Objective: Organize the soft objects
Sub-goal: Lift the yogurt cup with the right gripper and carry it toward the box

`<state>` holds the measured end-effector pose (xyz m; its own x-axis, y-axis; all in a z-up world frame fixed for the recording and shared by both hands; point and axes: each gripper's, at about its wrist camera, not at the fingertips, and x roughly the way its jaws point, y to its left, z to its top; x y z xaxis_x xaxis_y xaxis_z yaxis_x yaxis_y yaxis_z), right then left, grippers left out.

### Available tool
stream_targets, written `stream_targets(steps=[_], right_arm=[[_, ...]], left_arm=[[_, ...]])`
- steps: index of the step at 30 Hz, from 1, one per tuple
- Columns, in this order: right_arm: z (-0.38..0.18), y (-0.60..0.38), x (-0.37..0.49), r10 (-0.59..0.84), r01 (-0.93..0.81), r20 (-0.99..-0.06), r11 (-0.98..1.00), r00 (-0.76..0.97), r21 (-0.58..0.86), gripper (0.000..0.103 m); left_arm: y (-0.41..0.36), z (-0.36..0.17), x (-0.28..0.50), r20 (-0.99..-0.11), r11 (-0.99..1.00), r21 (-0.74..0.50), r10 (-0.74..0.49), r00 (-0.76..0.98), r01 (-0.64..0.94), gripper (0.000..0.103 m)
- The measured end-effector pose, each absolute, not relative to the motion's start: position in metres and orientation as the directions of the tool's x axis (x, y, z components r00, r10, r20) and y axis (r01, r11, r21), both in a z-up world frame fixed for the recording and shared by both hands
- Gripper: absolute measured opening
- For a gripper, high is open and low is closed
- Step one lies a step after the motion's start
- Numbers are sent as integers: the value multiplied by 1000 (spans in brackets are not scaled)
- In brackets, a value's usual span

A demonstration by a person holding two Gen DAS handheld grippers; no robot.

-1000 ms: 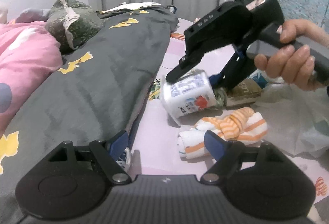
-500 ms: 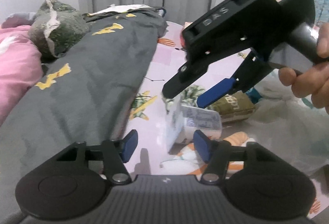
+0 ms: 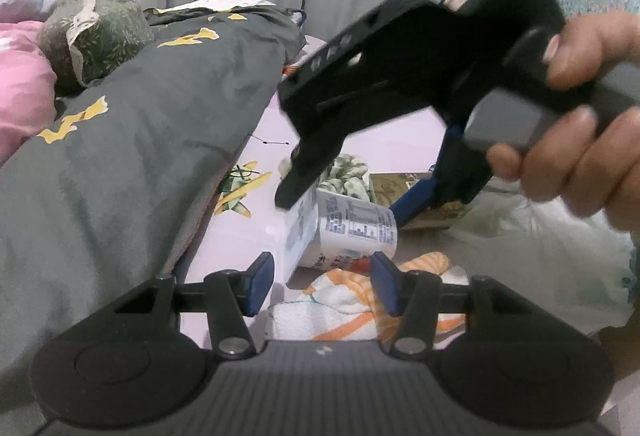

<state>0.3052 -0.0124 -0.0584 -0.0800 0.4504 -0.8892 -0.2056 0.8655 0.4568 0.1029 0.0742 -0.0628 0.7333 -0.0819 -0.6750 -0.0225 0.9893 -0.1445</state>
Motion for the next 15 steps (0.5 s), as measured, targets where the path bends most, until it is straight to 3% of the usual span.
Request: stream_targets(steps=[3,8,12,15], right_arm=[[-68,-13,300,445,-188,-892,872,-79,452,71],[-68,-30,296,533,-138,-845,835,-36,532,68],[-81,-48,297,748,-6,-662,663,-42,749,68],[-100,-49,296,838,72,-540,545,-79,835,69]], left_arm=[[79,-61,98,-669,989,-147,-77,739,-30,54],[87,-58,89,-666,986,-159,-74,743,-44,56],[92,-55,88,-654,986,-153,-57,754,-59,62],[94,-54,94,-650,984,-159,-45,759,-77,62]])
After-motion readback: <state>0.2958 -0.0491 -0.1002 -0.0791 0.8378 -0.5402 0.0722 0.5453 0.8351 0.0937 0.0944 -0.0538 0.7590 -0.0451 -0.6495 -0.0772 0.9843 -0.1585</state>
